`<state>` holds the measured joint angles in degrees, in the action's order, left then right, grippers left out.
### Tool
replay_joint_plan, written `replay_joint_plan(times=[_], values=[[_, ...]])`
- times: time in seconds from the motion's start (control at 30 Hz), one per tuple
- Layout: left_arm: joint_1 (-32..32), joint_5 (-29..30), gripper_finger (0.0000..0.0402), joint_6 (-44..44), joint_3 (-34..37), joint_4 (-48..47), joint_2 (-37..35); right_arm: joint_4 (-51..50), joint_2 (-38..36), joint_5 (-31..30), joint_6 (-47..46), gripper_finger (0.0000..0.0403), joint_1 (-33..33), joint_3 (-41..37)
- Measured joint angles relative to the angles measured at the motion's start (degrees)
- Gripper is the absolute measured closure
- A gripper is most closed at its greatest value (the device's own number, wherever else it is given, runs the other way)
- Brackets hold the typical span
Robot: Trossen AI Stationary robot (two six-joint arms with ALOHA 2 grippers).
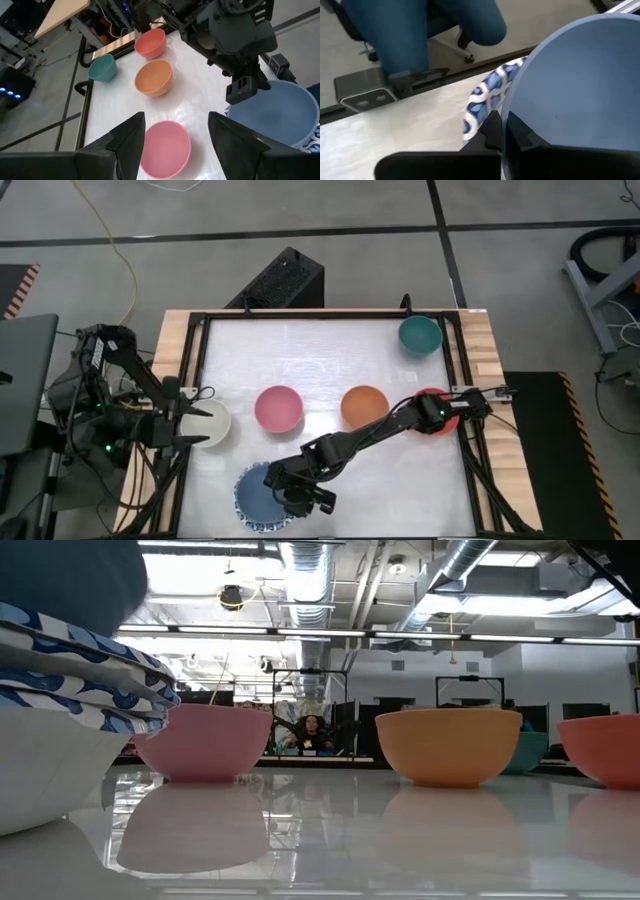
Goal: Nest bowls inside each other
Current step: Stack the blue bowl on top of the other blue patterned bowl
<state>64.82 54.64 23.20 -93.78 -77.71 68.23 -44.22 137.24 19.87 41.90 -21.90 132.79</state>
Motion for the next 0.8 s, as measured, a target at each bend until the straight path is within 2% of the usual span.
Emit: replay_joint_plan(times=[0.8], values=[[-0.02, 0.14, 0.0194, 0.44, 0.02, -1.38, 0.0, -1.65, 3.51, 1.14, -0.23, 0.0394, 1.12, 0.08]])
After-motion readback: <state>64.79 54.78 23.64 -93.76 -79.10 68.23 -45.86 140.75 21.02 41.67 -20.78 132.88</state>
